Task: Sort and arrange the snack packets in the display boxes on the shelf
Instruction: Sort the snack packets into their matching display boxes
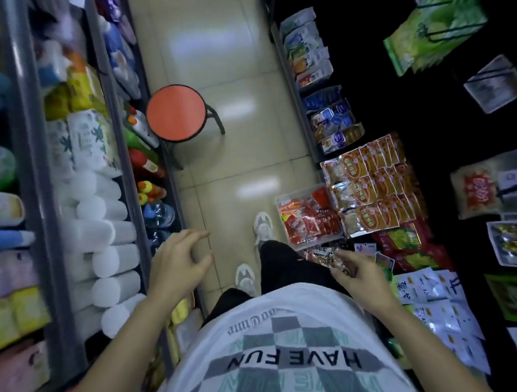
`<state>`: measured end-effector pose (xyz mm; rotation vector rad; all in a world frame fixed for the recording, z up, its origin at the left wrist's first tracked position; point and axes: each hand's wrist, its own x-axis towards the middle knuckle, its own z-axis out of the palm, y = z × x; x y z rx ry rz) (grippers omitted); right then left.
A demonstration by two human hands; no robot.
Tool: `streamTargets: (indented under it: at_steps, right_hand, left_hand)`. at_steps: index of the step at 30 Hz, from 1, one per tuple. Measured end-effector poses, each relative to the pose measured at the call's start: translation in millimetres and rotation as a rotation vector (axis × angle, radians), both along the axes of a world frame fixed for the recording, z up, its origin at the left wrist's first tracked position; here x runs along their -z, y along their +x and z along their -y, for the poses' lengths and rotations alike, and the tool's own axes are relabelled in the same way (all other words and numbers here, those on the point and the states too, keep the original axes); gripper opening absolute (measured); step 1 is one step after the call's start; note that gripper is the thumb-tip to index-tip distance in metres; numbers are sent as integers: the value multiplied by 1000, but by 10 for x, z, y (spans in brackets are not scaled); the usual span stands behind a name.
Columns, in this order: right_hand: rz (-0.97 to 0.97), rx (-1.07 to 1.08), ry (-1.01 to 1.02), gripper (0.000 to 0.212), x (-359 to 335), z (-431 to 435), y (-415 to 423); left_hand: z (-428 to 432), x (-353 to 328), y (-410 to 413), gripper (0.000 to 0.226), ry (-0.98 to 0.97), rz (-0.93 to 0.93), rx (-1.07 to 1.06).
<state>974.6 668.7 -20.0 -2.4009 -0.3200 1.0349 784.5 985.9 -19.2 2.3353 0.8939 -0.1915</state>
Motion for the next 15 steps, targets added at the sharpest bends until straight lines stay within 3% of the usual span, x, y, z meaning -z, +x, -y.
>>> streamTargets:
  at_steps: [15]
  right_hand:
    - [32, 93, 133, 45, 148, -1937, 2405]
  left_hand:
    - [-1694, -75, 1926, 42, -18, -167, 106]
